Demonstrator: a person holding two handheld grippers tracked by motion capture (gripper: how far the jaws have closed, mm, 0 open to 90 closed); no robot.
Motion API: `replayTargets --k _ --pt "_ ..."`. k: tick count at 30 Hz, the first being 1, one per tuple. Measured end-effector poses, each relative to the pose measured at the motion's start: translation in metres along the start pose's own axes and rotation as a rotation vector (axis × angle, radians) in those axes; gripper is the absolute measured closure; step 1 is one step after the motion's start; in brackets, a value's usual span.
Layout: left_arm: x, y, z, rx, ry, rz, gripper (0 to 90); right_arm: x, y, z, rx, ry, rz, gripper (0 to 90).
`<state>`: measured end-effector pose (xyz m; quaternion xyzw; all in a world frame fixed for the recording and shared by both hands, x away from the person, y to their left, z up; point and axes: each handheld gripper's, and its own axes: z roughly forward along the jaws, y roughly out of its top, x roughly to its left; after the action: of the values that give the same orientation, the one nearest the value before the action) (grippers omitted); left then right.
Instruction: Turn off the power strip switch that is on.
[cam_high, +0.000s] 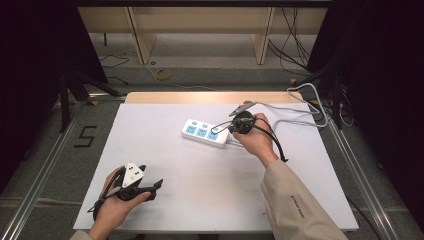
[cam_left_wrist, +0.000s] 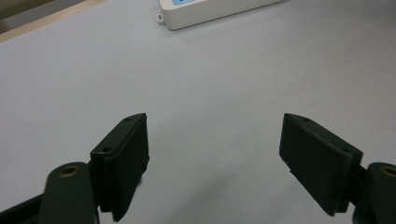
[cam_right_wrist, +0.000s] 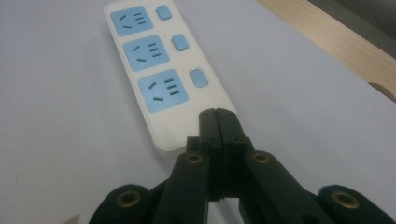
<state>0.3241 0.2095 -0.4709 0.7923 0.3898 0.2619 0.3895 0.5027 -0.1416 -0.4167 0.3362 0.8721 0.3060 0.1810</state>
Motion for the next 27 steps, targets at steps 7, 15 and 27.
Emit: replayTargets --k 7,15,27 --pt "0.0 0.0 0.0 -0.003 -0.002 -0.005 24.1 0.0 0.002 0.005 0.007 0.003 0.002 90.0" --pt "0.0 0.0 0.0 0.0 -0.003 -0.001 24.0 0.001 0.007 0.011 0.016 0.01 0.0 90.0" --pt "0.0 0.0 0.0 0.001 -0.006 0.001 24.1 0.001 0.014 0.023 0.029 0.023 -0.001 90.0"
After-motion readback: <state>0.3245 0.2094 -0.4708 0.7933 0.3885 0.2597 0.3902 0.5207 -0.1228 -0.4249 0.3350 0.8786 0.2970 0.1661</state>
